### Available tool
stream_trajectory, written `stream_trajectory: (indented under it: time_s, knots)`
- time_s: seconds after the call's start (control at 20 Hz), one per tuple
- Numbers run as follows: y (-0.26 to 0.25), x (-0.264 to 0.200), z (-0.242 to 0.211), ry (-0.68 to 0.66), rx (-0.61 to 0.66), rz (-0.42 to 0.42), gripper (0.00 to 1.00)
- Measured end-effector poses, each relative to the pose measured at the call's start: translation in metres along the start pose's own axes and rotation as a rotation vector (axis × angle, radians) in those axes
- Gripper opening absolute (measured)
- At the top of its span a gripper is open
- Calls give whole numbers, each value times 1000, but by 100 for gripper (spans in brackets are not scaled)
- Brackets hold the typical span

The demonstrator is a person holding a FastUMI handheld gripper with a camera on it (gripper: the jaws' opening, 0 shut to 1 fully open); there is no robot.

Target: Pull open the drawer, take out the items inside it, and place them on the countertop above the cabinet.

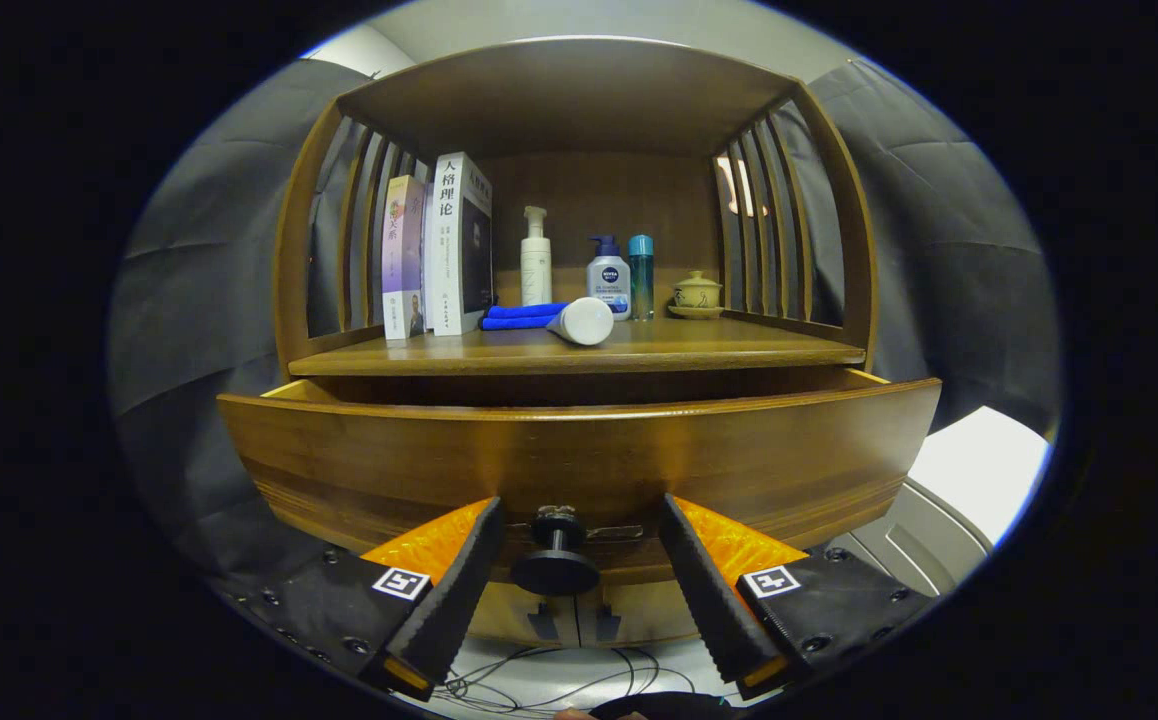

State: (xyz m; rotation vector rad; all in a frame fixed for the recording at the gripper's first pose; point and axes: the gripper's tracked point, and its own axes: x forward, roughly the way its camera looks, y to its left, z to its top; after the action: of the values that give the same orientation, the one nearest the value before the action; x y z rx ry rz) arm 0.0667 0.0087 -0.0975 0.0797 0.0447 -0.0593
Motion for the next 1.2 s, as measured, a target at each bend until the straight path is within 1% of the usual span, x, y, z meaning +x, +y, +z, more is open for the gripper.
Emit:
stream_trajectory:
  time_s: [0.3,0.6,0.9,1.2]
  knots:
    - [0,32,9,5,7,3,98]
    - [0,54,15,1,9,6,98]
    - [0,69,20,10,25,4,98]
    - [1,69,20,13,27,5,98]
